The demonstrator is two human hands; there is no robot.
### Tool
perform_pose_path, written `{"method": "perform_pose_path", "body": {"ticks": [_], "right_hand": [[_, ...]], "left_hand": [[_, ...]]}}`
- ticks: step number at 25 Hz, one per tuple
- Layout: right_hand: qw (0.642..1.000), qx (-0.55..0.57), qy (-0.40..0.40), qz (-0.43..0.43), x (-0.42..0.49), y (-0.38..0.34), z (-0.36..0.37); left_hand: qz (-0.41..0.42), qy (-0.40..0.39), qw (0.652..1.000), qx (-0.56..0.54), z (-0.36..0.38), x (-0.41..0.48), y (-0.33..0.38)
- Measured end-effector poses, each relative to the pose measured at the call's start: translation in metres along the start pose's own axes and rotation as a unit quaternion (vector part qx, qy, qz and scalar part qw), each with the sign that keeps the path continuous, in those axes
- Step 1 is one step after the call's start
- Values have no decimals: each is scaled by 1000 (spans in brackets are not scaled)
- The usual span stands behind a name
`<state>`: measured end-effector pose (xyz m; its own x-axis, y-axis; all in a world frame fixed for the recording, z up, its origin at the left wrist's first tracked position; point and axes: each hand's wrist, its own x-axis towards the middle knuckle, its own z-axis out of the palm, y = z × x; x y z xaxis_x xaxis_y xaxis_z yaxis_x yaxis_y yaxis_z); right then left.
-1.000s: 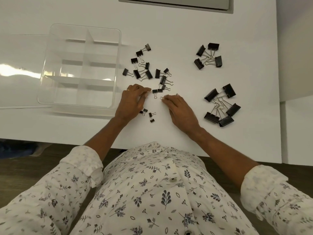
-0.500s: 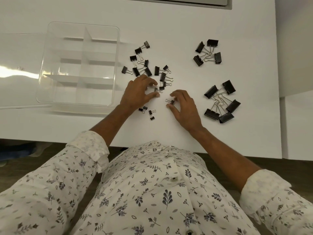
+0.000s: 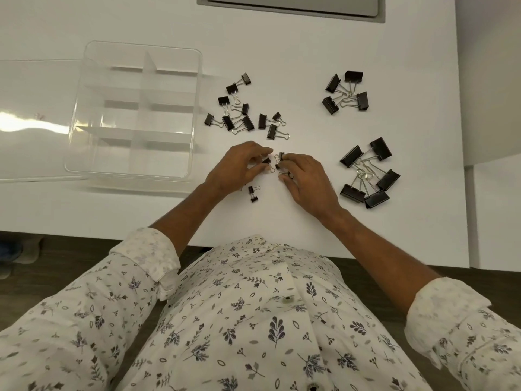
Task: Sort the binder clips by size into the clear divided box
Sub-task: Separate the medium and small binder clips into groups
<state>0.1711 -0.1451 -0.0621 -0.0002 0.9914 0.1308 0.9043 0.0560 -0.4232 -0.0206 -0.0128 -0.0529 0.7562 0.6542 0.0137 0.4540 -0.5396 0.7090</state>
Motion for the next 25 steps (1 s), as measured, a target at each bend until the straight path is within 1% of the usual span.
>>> {"method": "perform_pose_path", "body": {"ticks": [3,5,8,11,13,15,17,19,22,23,25], "right_hand": [[1000,-2,30,2,10,2,-8],[998,-39,34,22,39,6,-15],[992,-117,-26,43,83,15,-22],[980,-169,-103,29,97,29,-22],[978,-181,-99,43,89,37,-23],[980,-165,-74,79,75,39,-25],[983,-126,-58,121,54,33,-25],[987,-93,-40,123,28,18,-20],[993,-48,-33,101,2,-5,-14],[994,-34,-30,104,2,-11,-13],[992,-8,-13,122,16,-20,-16]], "left_hand": [[-5,20,1000,-2,-1,1,2],[-10,21,999,39,-3,6,5],[-29,13,993,114,-4,16,12],[-73,2,988,135,-4,21,14],[-79,5,988,135,-4,19,11],[-74,11,989,130,-4,17,6],[-73,9,991,114,-4,15,4],[-73,21,994,80,-5,12,2],[-94,89,991,13,-8,6,-3],[-105,114,988,5,-9,3,-5],[-121,158,980,27,-11,-2,-10]]}}
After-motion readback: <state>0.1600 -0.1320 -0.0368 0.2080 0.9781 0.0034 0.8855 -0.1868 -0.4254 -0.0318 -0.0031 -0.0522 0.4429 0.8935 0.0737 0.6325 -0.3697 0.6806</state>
